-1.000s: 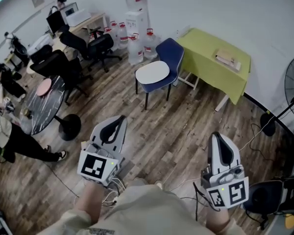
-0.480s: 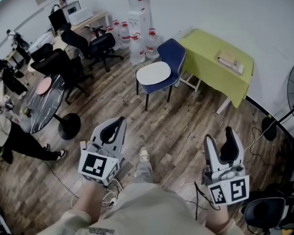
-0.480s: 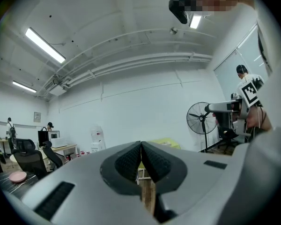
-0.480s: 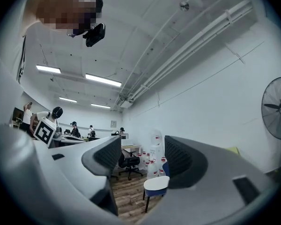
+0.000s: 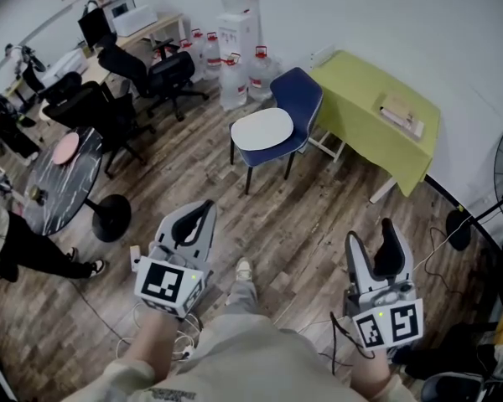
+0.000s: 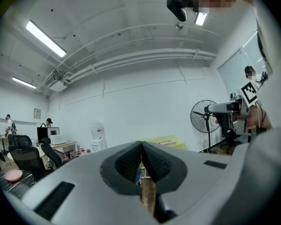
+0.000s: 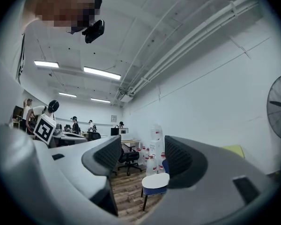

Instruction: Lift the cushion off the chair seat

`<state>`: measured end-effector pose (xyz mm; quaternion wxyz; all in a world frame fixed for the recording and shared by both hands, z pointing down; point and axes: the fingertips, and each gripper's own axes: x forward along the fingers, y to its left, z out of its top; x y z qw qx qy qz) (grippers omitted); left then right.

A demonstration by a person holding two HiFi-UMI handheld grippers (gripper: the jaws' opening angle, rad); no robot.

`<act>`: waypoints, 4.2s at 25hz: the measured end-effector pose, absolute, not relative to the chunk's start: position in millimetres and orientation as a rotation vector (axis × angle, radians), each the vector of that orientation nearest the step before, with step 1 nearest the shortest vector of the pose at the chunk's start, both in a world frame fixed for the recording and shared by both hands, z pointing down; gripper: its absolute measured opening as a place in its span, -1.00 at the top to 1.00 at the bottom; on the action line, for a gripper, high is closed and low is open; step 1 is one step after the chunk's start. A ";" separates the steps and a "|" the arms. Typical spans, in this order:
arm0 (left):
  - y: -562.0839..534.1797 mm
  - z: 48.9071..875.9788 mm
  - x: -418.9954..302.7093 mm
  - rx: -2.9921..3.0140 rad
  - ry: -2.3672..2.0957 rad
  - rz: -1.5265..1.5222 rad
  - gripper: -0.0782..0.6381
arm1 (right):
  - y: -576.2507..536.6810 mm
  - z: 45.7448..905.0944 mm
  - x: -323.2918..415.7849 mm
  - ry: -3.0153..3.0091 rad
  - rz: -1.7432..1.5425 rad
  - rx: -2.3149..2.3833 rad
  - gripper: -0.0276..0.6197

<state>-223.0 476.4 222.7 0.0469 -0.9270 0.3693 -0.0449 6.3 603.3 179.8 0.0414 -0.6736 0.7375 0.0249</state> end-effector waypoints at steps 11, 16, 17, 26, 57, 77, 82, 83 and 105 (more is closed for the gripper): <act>303.4 229.5 -208.3 -2.875 1.111 -0.207 0.73 | 419.5 190.0 22.7 2.275 -0.019 -2.107 0.02; 221.0 231.1 -206.7 -2.891 1.092 -0.229 0.73 | 332.6 188.4 22.9 2.284 -0.037 -2.127 0.02; 206.3 232.4 -206.7 -2.893 1.089 -0.235 0.73 | 318.3 188.9 22.4 2.282 -0.037 -2.132 0.02; 126.4 235.0 -204.0 -2.907 1.073 -0.243 0.73 | 235.4 200.5 20.5 2.288 -0.095 -2.171 0.01; -119.4 279.3 -13.9 -2.873 1.165 -0.430 0.73 | -55.2 250.9 212.7 2.381 -0.230 -2.016 0.01; -264.4 357.5 57.9 -2.852 1.440 -0.673 0.73 | -268.9 391.4 279.5 2.595 -0.622 -1.914 -0.03; -291.4 395.7 58.8 -2.874 1.460 -0.756 0.73 | -301.7 447.9 274.5 2.639 -0.725 -1.958 -0.04; -297.4 404.2 58.4 -2.882 1.460 -0.773 0.73 | -306.6 459.7 273.9 2.649 -0.748 -1.966 -0.04; -425.9 626.2 20.1 -3.096 1.182 -1.081 0.73 | -397.9 711.4 250.3 2.543 -1.230 -2.246 -0.05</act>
